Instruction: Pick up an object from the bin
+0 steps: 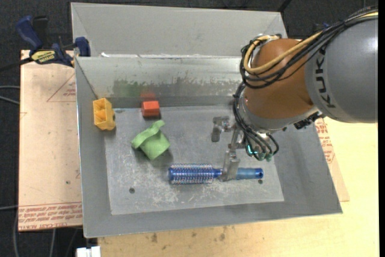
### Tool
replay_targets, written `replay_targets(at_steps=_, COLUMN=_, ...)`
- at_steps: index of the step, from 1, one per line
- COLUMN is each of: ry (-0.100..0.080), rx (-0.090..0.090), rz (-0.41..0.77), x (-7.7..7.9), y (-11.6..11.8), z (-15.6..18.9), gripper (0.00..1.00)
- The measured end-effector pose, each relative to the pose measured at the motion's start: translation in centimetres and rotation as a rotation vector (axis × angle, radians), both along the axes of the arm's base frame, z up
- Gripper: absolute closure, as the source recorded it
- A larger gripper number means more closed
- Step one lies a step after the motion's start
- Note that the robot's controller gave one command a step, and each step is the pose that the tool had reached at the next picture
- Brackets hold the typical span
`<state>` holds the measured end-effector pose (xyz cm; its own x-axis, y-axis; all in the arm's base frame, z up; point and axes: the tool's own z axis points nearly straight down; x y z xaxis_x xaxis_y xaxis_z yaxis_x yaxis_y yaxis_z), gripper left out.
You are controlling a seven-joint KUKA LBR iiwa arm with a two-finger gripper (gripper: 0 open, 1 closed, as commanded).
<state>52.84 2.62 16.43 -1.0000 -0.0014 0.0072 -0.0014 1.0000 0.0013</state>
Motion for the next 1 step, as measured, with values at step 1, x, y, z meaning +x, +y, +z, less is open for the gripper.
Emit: replay_targets(at_steps=1, ry=-0.001, rx=0.0, rz=-0.064, x=0.35, y=0.09, z=-9.91, gripper=0.0)
